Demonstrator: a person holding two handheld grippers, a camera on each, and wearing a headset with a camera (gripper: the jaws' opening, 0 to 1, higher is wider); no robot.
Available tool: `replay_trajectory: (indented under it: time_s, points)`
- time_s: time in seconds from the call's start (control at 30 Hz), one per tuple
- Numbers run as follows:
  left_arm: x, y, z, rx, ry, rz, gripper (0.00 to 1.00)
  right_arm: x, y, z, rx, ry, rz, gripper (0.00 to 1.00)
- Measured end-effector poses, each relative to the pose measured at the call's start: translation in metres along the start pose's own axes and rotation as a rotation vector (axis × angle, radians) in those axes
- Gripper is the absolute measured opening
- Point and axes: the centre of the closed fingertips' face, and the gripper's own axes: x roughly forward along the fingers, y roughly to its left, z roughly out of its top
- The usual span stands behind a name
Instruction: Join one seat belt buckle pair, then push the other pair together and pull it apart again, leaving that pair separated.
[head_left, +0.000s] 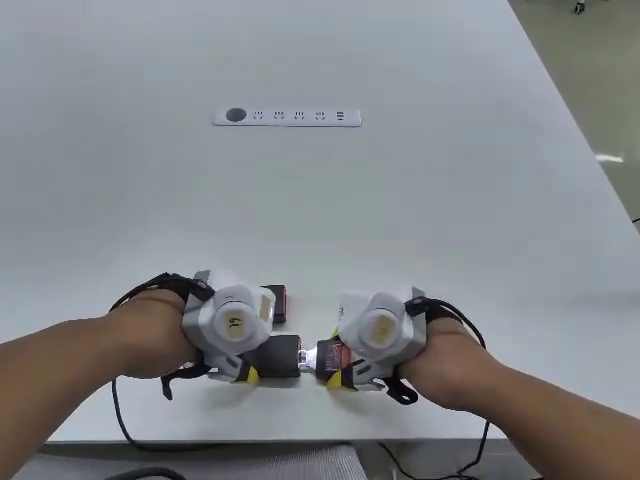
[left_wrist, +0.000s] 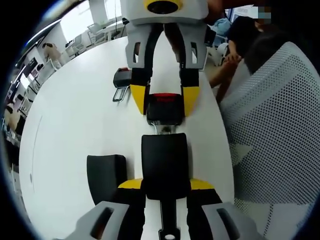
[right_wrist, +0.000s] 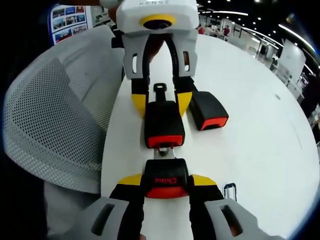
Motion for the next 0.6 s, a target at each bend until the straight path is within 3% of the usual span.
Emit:
replay_trajectory:
  time_s: [0.33,0.47,0.6]
  points:
    - [0.002,0.001,-0.002,0.006,-0.003,-0.003,0.31,0.001,0.002,0.005,-0.008,0.013,0.005,0.30]
    - [0.003,0.001,-0.004,0.022,0.021,-0.010,0.32,0.006,0.002,0.014,-0.019,0.030,-0.004,0.30]
    - [0.001,0.001,-0.003,0.025,0.011,-0.008,0.32,0.000,0.004,0.017,-0.016,0.011,0.000,0.30]
